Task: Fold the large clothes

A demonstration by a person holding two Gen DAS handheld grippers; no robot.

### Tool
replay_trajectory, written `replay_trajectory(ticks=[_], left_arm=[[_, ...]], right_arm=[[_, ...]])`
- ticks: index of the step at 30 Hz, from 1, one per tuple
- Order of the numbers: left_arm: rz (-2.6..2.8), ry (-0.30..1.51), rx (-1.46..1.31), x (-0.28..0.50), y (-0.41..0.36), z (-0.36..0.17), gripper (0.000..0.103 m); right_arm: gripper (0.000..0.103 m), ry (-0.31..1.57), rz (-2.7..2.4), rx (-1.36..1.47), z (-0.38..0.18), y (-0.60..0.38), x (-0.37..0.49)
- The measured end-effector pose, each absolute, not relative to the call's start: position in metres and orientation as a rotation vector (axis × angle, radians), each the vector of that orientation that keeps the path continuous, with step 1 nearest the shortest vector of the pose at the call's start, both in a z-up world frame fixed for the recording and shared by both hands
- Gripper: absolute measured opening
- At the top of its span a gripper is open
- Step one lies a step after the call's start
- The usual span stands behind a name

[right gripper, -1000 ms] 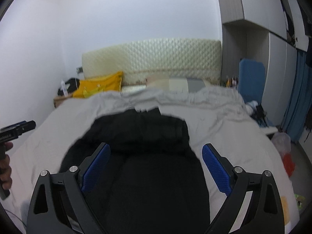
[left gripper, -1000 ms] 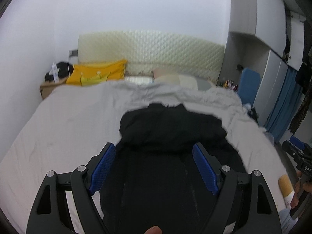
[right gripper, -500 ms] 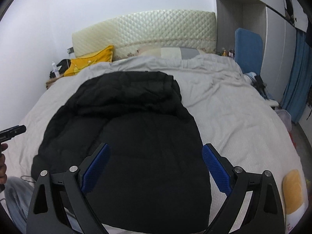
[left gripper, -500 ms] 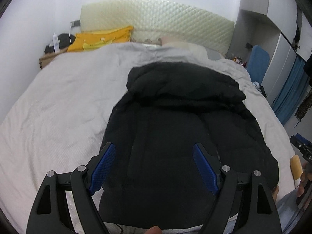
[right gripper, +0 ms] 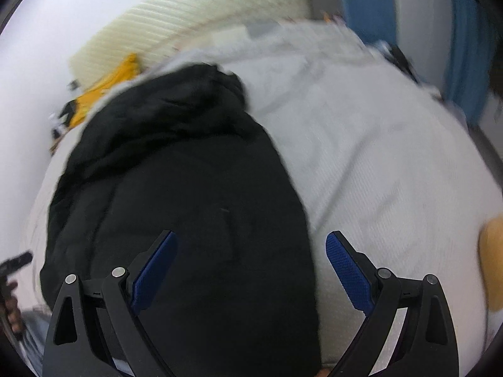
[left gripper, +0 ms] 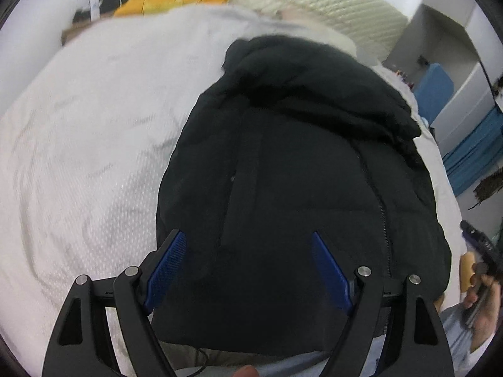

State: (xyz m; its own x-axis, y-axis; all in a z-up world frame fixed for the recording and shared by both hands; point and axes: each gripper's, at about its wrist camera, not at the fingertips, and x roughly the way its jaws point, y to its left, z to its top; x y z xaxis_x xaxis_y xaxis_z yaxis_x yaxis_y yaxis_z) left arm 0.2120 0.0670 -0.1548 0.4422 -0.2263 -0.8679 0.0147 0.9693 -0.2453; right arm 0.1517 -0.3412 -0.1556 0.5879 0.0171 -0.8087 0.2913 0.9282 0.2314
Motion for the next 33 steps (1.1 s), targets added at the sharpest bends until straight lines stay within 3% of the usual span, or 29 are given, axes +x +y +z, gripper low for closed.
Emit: replay_trajectory(ticks=[12,19,33], left_arm=[[-0.109,1.403,-0.473,0.254,0.102,-0.222,0.082],[-0.072,1.417,-0.649,0.255,0.125,-0.241,0.082],[0.162,1.331,-0.641,0.239,0.166,-0.238,0.082]], right_arm=[[0.095,1.088,-0.258,0.697,-0.209,-0.393,0.151],[0.097,1.156,-0.220,0.951,-0.245,-0.404,0.143],[0.097,0.966,0.291,1.069,-0.206,-0.363,0.140]])
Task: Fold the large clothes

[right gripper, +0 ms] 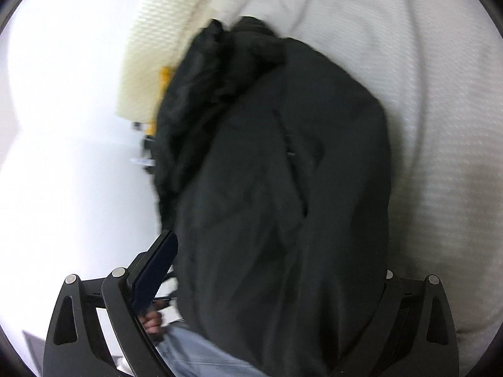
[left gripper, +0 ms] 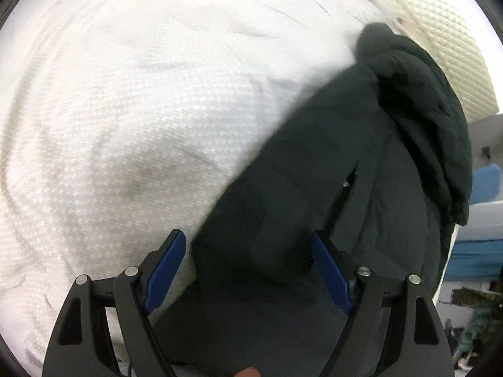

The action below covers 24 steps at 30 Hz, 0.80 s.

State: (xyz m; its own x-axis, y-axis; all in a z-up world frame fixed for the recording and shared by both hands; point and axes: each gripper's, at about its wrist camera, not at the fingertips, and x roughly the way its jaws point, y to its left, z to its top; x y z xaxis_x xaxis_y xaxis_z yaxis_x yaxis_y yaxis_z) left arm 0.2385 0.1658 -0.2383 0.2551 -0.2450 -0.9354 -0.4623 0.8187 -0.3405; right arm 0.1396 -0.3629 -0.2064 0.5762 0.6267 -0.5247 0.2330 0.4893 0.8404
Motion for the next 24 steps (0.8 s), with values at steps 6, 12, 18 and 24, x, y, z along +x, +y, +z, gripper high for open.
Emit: replay_trajectory(ticks=[6,12,18,24], left_arm=[[0.211,1.391,-0.615,0.248,0.166,-0.246,0.082],[0.241,1.419,-0.552,0.253,0.159,-0.238,0.083],[0.306,1.425,-0.499,0.241,0.159,-0.220,0.083],[0.120,1.568,-0.621,0.240,0.152,-0.229,0.082]], right_arm=[[0.097,0.901,0.383,1.087,-0.193,-0.360,0.138],[0.097,0.994,0.277,1.111,-0.215,-0.360,0.150],[0.097,1.071,0.174,1.141,-0.236,-0.367,0.155],[0.097,1.092,0.151,1.168,-0.246,-0.374,0.153]])
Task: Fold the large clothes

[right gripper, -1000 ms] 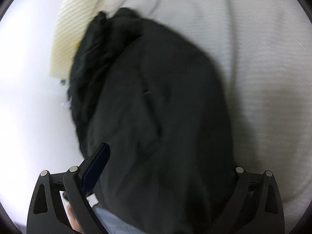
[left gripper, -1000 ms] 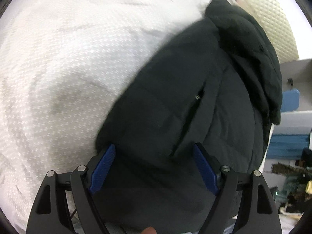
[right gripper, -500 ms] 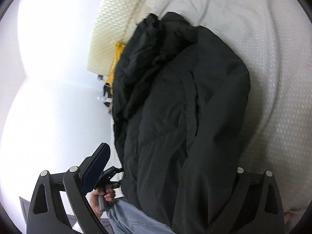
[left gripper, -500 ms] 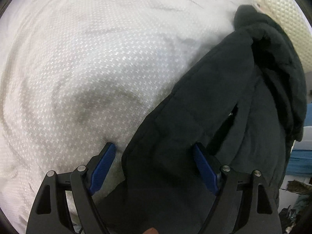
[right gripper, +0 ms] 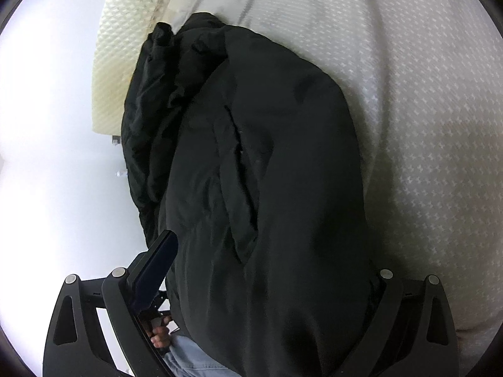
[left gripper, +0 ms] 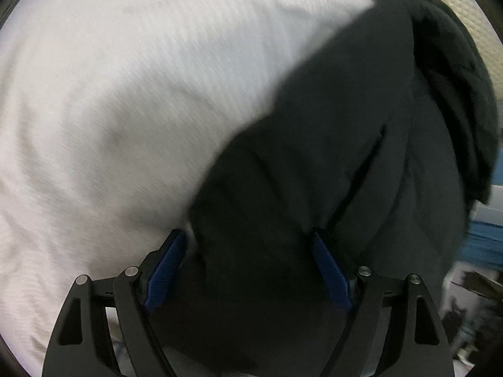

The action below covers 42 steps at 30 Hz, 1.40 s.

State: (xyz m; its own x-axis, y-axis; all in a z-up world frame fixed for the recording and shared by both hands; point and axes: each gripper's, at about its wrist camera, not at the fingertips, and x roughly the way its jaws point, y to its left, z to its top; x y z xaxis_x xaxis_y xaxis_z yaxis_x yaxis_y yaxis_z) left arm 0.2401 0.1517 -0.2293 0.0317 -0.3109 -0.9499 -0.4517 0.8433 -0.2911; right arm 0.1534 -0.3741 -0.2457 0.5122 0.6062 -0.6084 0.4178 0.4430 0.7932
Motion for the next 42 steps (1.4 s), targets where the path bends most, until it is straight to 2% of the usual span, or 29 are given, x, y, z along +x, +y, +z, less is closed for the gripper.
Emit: replay_trajectory(ticks=[8,15,19,21,23,25,26,27,28,30,34,42], left_arm=[[-0.183,1.524,-0.801,0.234,0.149,-0.200,0.081],[-0.353,1.434,-0.774,0.233,0.133,-0.172,0.079],[-0.365,1.443,-0.769,0.240,0.114,-0.181,0.069],[-0.375,1.445,-0.757,0.246,0.111,-0.200,0.064],[-0.378,1.441,-0.756,0.245,0.108,-0.224,0.060],[-0.396,1.428,-0.741,0.242,0.112,-0.229,0.050],[-0.409,1.418,-0.729,0.242,0.109,-0.227,0.048],[-0.417,1.407,-0.726,0.246,0.105,-0.229,0.043],[-0.424,1.393,-0.724,0.243,0.111,-0.226,0.037],[-0.436,1.351,-0.725,0.236,0.117,-0.221,0.029],[-0.461,1.253,-0.698,0.233,0.110,-0.210,0.018],[-0.536,1.093,-0.733,0.205,0.131,-0.149,0.012]], right_arm=[[0.097,1.146,0.052,1.237,-0.263,-0.385,0.145],[0.097,1.089,0.186,1.304,-0.256,-0.381,0.146],[0.093,1.025,0.279,1.289,-0.242,-0.377,0.149],[0.077,1.011,0.299,1.285,-0.239,-0.376,0.151],[0.066,1.006,0.301,1.290,-0.238,-0.375,0.152],[0.050,1.009,0.296,1.290,-0.239,-0.375,0.153],[0.036,1.013,0.292,1.282,-0.239,-0.373,0.153],[0.023,1.016,0.283,1.269,-0.238,-0.374,0.153],[0.018,1.020,0.276,1.249,-0.236,-0.374,0.153],[0.012,1.014,0.281,1.211,-0.233,-0.374,0.152],[0.008,0.978,0.314,1.114,-0.212,-0.369,0.155],[0.005,0.789,0.378,1.036,-0.141,-0.385,0.137]])
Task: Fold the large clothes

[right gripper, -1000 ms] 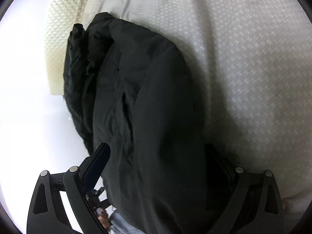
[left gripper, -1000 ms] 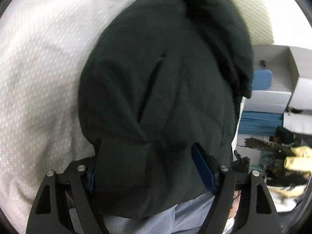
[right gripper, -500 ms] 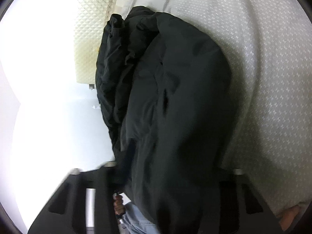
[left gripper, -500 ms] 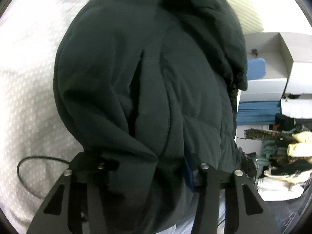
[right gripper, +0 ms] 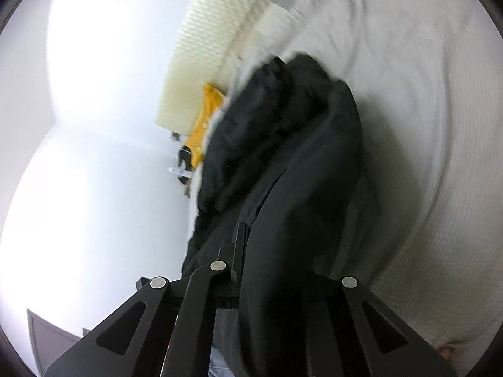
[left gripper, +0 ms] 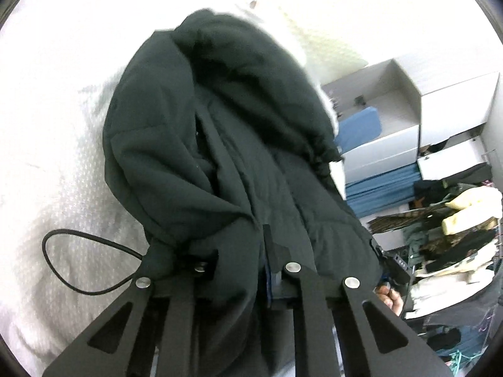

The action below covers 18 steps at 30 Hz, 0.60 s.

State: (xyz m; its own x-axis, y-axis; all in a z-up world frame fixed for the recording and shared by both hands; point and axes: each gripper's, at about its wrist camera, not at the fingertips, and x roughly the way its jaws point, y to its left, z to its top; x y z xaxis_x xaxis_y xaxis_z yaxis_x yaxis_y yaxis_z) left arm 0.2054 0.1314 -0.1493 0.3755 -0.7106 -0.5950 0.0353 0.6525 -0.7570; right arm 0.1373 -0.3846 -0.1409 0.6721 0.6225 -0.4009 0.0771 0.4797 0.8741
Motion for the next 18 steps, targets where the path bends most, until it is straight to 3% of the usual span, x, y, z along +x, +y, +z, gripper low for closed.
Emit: replay_trajectory(ticks=[12,18], left_arm=[[-0.566,0.942,-0.680,0.137,0.199,-0.024,0.012],[-0.576,0.969,-0.663,0.085,0.218,0.005,0.012]], right_arm=[[0.004,0.627,0.509,0.950,-0.045,-0.367,0.051],[0.004,0.593,0.535,0.922,-0.021,-0.349,-0.002]])
